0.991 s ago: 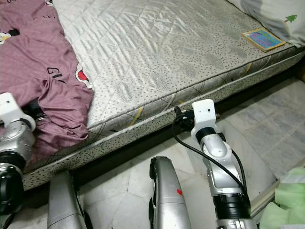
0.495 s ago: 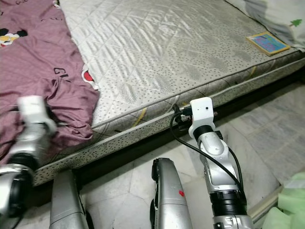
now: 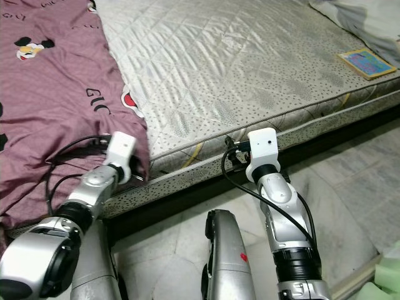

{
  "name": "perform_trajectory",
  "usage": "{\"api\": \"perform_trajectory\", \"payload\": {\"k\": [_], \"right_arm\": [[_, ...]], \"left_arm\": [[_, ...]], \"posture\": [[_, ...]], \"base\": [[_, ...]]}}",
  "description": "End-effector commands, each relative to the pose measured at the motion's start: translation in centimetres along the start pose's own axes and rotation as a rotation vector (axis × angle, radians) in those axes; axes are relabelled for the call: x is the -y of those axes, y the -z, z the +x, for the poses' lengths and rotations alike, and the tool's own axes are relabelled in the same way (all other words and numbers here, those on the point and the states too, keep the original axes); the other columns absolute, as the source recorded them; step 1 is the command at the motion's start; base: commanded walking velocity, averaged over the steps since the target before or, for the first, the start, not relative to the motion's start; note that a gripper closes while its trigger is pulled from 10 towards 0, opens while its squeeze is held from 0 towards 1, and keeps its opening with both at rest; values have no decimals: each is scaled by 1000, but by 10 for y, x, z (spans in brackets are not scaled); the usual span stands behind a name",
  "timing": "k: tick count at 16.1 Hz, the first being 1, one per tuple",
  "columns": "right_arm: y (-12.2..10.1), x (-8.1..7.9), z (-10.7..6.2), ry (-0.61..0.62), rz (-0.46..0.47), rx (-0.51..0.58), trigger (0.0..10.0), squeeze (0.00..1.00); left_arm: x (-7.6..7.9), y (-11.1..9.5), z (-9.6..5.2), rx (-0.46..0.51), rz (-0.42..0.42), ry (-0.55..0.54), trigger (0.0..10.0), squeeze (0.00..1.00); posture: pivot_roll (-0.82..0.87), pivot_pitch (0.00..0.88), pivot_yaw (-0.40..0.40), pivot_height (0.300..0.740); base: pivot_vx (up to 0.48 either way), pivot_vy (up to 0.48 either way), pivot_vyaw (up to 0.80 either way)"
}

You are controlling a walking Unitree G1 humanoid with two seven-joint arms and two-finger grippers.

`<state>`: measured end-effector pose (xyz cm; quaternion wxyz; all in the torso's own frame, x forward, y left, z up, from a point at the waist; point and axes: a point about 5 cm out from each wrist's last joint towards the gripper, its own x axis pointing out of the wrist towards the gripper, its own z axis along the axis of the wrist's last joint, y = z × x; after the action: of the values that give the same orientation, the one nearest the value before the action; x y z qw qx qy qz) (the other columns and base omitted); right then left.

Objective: Clean up the room

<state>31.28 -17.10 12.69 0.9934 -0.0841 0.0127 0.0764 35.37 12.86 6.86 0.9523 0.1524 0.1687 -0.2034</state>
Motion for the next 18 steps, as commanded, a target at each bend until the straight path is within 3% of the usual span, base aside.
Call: {"api": "perform_trajectory", "payload": {"k": [1,2,3,4,5,7,9,12,18], "right_arm": [[-1,-1,1,0,-8,4,10000,0],[0,-1,1,-1,-7,3,10000,0],[0,-2,2,-4,-6,4,10000,0],[0,-3,3,-7,-3,6,10000,0],[0,-4,4,-9,-3,7,10000,0],[0,-6,6,-16,2,8,10000,0],[0,-8,7,-23,5,9,10000,0],[0,-10,8,-27,10,12,10000,0],[1,-13,10,-22,24,16,10000,0]], "left_arm": [[45,19,1,-92,215,220,10000,0],[51,22,1,-105,266,253,10000,0],[61,31,-1,-153,370,312,10000,0],[73,54,-8,-282,569,403,10000,0],[75,63,-11,-332,648,432,10000,0],[75,65,-10,-354,711,408,10000,0],[73,60,-8,-348,722,396,10000,0],[71,31,1,-216,752,340,10000,0],[97,-21,11,2,822,388,10000,0]], "posture": [[-76,95,-59,499],[-76,95,-59,499],[-71,93,-59,499],[-71,93,-59,499],[-63,90,-60,499],[-57,86,-61,499],[-52,82,-59,499],[-42,79,-54,499],[-30,74,-37,499]], "base": [[0,0,0],[0,0,0],[0,0,0],[0,0,0],[0,0,0],[0,0,0],[0,0,0],[0,0,0],[0,0,0]]}}
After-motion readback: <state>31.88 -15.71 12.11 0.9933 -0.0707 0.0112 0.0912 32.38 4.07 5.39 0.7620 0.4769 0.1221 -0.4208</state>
